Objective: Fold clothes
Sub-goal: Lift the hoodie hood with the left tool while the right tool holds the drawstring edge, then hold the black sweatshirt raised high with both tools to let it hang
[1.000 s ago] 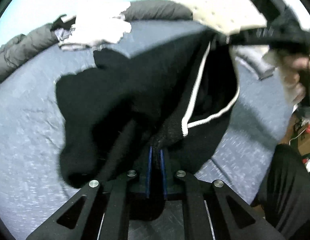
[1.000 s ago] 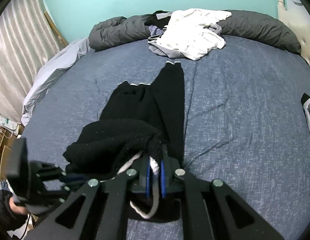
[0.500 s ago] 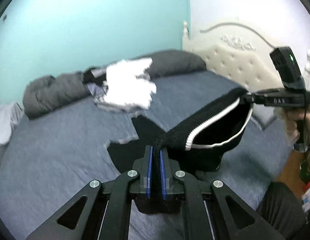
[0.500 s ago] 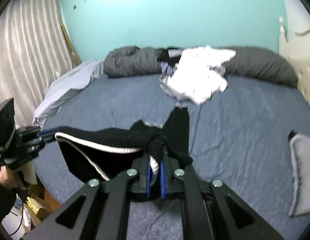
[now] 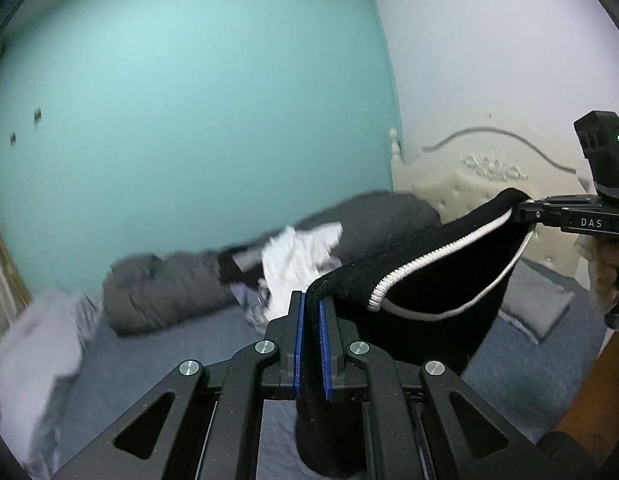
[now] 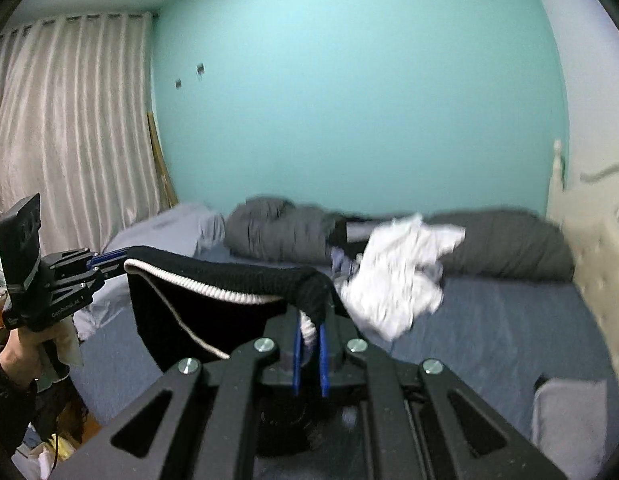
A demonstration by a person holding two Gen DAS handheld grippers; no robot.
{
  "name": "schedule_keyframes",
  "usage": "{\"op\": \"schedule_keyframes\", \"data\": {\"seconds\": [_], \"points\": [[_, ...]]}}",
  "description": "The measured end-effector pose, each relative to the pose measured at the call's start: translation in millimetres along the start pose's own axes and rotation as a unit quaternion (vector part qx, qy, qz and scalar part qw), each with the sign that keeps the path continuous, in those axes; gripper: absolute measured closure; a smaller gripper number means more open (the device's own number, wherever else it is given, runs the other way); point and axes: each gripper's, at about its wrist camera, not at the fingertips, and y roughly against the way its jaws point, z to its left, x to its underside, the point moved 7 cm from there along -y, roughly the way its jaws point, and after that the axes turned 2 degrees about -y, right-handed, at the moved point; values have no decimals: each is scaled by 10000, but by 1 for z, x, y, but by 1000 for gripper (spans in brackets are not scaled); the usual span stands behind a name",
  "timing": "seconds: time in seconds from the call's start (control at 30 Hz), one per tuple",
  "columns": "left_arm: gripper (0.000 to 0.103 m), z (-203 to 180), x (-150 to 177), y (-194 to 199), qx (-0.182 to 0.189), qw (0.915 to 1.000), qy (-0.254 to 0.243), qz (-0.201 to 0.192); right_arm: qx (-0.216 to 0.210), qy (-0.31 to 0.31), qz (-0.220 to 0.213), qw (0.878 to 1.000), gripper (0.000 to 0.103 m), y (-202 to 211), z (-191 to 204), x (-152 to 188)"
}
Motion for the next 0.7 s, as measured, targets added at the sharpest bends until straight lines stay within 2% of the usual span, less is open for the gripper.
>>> {"op": "schedule_keyframes", "data": {"seconds": [0.13, 0.27, 0.4, 0.7], "points": [[96, 9, -54, 30, -105, 9994, -77, -312, 95, 235, -300, 9992, 97, 31, 11, -45], [96, 5, -91, 62, -155, 9979, -219, -581, 117, 418, -572, 9974, 97, 67, 22, -73], [96, -7, -99, 90, -90, 9966, -275, -765, 112, 466, -693, 9964, 97, 93, 24, -76], [96, -31, -96, 119, 8, 9957, -349, -864, 225, 429, -752, 9960, 97, 131, 29, -60]]}}
